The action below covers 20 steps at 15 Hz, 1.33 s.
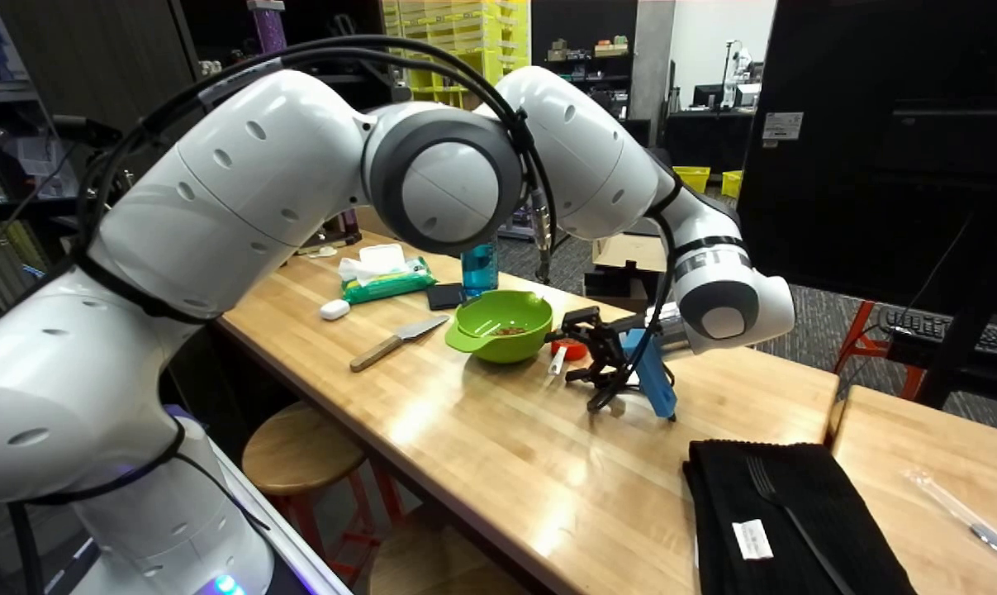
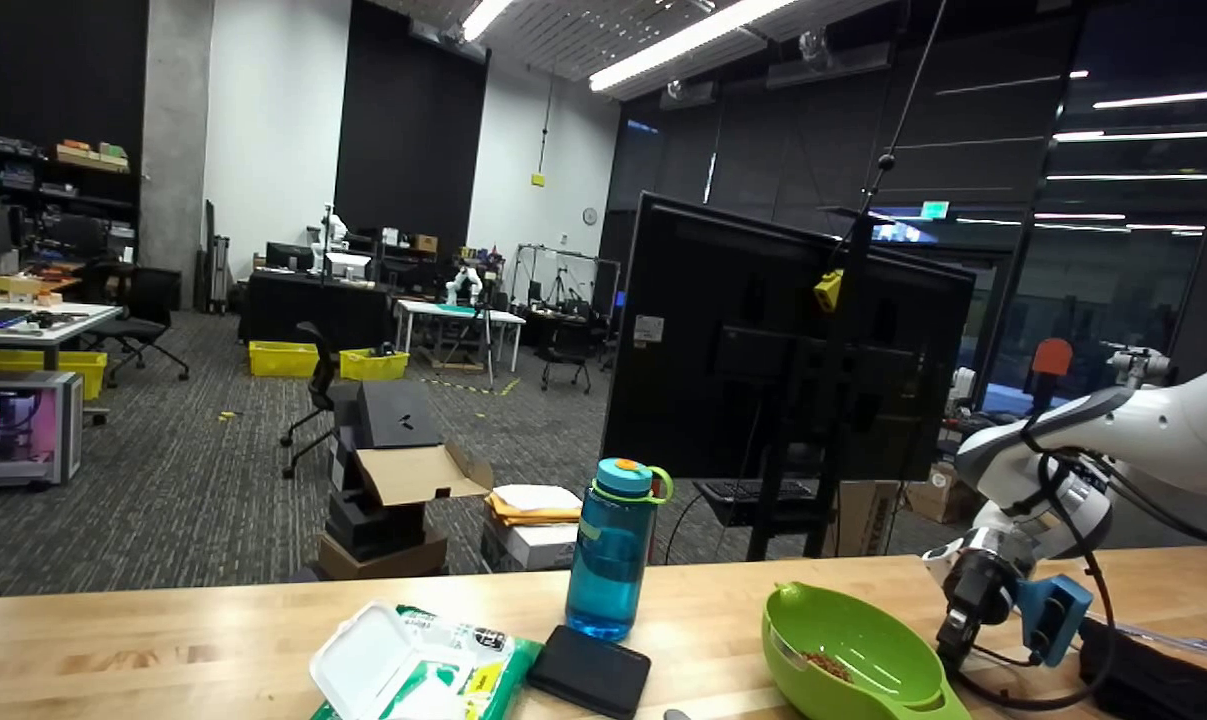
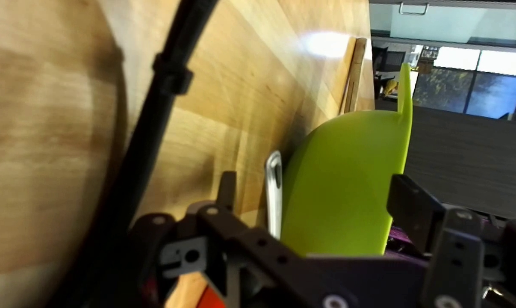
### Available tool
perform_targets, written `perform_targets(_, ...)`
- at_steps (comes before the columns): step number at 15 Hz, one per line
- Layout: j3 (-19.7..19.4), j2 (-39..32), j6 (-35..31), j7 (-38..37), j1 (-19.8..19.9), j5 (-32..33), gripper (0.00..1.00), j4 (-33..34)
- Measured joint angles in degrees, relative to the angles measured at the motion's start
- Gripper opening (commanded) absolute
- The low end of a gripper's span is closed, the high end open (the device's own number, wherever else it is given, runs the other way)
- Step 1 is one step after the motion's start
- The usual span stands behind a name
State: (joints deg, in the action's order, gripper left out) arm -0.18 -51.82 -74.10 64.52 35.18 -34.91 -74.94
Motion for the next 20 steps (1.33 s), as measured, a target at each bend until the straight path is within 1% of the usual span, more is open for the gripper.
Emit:
perform_targets(19,0.0,0.5,0.3,0.5,-1.4,-0.5,1.00,-2.0)
perform_targets(20,0.0,0.6,0.2,0.5,-1.6,-0.6,0.75,-2.2)
